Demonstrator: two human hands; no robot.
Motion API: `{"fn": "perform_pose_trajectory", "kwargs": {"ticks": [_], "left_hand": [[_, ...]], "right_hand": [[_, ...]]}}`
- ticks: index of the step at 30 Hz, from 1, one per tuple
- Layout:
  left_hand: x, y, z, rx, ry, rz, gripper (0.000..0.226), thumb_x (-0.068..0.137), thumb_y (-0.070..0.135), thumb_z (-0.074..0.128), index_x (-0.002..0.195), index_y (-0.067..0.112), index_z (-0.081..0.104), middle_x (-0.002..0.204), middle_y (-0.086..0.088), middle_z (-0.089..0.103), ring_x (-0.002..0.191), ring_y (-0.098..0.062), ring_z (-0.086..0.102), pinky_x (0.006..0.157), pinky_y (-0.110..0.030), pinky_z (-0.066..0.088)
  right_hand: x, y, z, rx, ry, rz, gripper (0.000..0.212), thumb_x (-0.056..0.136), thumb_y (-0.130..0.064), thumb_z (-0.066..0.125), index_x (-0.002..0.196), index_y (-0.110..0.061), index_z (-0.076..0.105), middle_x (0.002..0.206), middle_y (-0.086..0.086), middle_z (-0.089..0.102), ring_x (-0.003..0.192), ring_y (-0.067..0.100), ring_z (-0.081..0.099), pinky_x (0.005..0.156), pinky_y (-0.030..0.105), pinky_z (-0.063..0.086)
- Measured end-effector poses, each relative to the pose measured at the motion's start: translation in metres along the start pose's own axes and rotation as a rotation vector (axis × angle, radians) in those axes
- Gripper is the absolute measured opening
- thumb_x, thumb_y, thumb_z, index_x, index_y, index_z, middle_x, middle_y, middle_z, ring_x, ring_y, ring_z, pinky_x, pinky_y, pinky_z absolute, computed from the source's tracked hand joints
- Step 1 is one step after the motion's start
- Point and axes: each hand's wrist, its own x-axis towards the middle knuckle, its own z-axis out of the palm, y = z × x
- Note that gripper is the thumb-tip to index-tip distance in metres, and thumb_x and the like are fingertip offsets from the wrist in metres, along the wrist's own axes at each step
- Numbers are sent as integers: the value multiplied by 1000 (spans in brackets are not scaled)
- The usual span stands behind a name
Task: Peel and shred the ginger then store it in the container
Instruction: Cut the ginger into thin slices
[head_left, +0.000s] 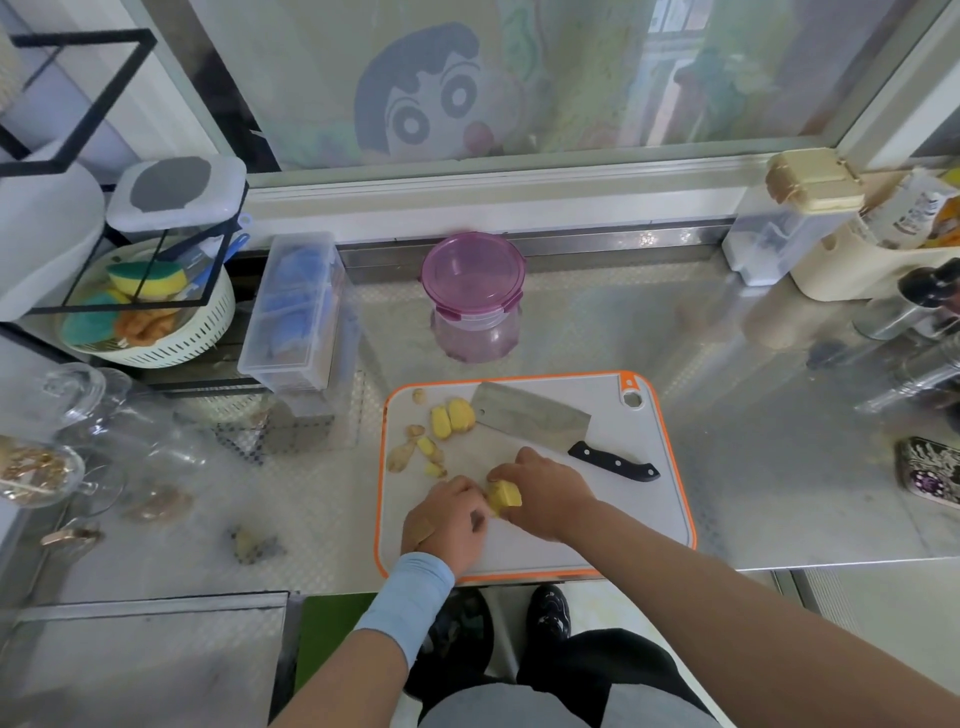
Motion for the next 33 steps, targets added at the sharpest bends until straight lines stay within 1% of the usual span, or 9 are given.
{"fn": "perform_pose_trajectory", "kwargs": {"ticks": [3,7,8,12,17,20,22,26,33], "left_hand": [[-2,-6,1,-84,-7,9,6,86,27,63,86,32,66,106,22,54,97,-6,52,74,-26,48],[4,-3,-3,-70,-44,-7,21,91,33,59,112,33,58,114,20,48,99,-8,52,79,-22,42],[5,-3,-3,-62,-45,-2,21,92,34,58,113,33,58,114,19,49,99,-8,52,80,-23,43],[5,-3,-1,-60,-40,-21,7,92,35,59,96,32,64,108,20,52,96,-8,52,77,-23,43],[6,0,0,-69,0,-26,10,90,40,55,97,31,57,107,18,49,97,-7,52,75,-26,46],[14,5,-2,-97,-65,26,31,85,42,60,114,34,53,120,20,44,105,-6,49,80,-26,46],[18,9,-4,-60,-130,81,40,82,41,64,120,37,52,126,24,41,111,-4,43,84,-23,42],[18,7,2,-98,-107,82,31,85,28,64,115,29,60,125,19,46,113,-6,42,87,-18,37],[12,-1,10,-153,-51,85,31,84,25,69,114,19,67,137,10,45,124,-10,39,97,-11,24]], "right_hand": [[0,0,-2,6,-2,-5,50,92,-47,58,140,-38,47,129,3,45,117,30,54,94,40,46],[1,2,-1,16,0,-13,51,91,-50,60,140,-39,48,127,2,45,115,29,55,92,38,46],[1,2,-1,19,-1,-14,52,90,-49,61,140,-40,47,126,2,45,114,29,55,91,38,46],[1,4,2,8,4,-19,57,89,-46,65,142,-40,46,128,2,44,115,28,55,91,37,46],[1,10,1,58,-4,-11,69,88,-38,68,149,-36,36,133,-2,44,119,24,54,94,36,47],[0,20,-2,89,2,0,62,86,-34,70,144,-34,45,128,-5,47,115,21,56,93,36,48],[-1,25,-2,101,11,8,58,86,-35,71,139,-35,49,125,-6,48,111,20,57,89,35,49],[-3,25,2,112,45,-2,49,85,-39,70,131,-38,56,118,-7,49,106,18,58,85,34,49],[-2,24,5,115,72,-16,45,86,-39,70,129,-38,58,115,-6,49,106,19,57,82,34,49]]}}
